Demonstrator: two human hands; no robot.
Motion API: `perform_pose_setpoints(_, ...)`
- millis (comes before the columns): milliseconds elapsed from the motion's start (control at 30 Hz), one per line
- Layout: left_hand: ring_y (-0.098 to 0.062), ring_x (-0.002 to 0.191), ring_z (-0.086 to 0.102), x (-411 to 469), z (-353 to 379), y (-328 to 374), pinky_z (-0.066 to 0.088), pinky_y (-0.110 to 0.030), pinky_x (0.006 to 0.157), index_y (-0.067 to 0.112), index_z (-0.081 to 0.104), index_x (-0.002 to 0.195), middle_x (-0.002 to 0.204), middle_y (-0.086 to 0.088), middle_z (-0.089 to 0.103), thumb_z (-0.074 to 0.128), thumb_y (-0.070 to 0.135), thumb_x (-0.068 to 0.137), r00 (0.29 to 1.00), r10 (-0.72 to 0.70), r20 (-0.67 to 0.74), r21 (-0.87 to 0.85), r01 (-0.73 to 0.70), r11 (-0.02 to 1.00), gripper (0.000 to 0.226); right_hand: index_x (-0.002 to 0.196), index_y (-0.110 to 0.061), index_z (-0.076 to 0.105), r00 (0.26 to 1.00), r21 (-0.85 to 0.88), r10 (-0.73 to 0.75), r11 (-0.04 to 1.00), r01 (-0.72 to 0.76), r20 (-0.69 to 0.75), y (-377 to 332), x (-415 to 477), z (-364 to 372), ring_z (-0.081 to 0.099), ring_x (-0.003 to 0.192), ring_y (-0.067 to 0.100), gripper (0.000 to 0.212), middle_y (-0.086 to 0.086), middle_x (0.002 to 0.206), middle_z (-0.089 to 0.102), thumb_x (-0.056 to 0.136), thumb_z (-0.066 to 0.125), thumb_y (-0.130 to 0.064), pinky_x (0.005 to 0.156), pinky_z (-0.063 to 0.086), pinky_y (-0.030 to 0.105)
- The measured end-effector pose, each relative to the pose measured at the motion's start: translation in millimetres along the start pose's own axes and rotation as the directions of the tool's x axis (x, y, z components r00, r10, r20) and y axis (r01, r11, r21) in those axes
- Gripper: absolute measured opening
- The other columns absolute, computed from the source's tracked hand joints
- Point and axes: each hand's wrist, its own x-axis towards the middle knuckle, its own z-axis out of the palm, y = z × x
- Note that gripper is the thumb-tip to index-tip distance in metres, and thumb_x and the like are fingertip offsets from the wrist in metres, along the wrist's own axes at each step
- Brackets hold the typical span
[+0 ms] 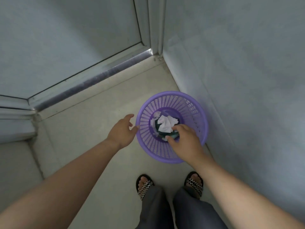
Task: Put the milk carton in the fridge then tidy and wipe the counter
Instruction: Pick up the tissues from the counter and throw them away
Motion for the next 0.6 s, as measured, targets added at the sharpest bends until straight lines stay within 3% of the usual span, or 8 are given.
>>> perform_pose_setpoints(133, -0.022, 0.105, 0.056, -54, -36, 24, 0.037, -0.023, 0.083, 0.018, 0.046, 0.13, 0.118, -0.005, 0.058, 0.051, 0.036, 0.091, 0.999, -0.016, 0.03, -0.036, 0.017, 0.999, 0.043, 0.116, -0.013, 0.057, 1.0, -0.015, 0.026, 1.0, -0.026, 0.007, -32, -47, -39, 0.05, 0.112, 0.027, 0.04, 0.006, 0.121, 0.058, 0.09, 0.048, -0.042, 0.09, 0.044, 0.036)
perform_pose_setpoints(267, -0.017, 0.106, 0.055, -141, -75, 59, 0.036, -0.02, 0.081, 0.019, 0.055, 0.121, 0.113, -0.001, 0.06, 0.053, 0.031, 0.091, 0.996, 0.021, 0.088, -0.122, -0.011, 0.992, 0.032, 0.104, -0.016, 0.061, 0.997, 0.087, 0.074, 0.994, -0.073, -0.01, -78, -113, -93, 0.059, 0.1, 0.026, 0.034, 0.007, 0.11, 0.065, 0.092, 0.044, -0.044, 0.073, 0.039, 0.027)
perform_pose_setpoints(467, -0.009, 0.097, 0.057, -297, -150, 112, 0.04, -0.023, 0.091, 0.027, 0.059, 0.103, 0.098, 0.011, 0.061, 0.055, 0.029, 0.09, 0.997, 0.083, 0.003, -0.305, -0.078, 0.949, 0.014, 0.111, -0.02, 0.059, 0.998, 0.189, 0.001, 0.982, -0.014, 0.067, -150, -225, -182, 0.052, 0.106, 0.012, 0.037, -0.006, 0.115, 0.057, 0.092, 0.042, -0.047, 0.084, 0.037, 0.025)
perform_pose_setpoints(600, 0.003, 0.091, 0.056, -390, -200, 144, 0.041, -0.011, 0.08, 0.033, 0.06, 0.096, 0.095, 0.016, 0.061, 0.054, 0.029, 0.09, 0.99, 0.131, -0.052, -0.392, -0.141, 0.909, 0.008, 0.118, -0.022, 0.055, 0.992, 0.233, -0.106, 0.969, 0.086, 0.075, -196, -302, -246, 0.046, 0.109, 0.002, 0.035, -0.014, 0.116, 0.051, 0.093, 0.043, -0.044, 0.087, 0.034, 0.02)
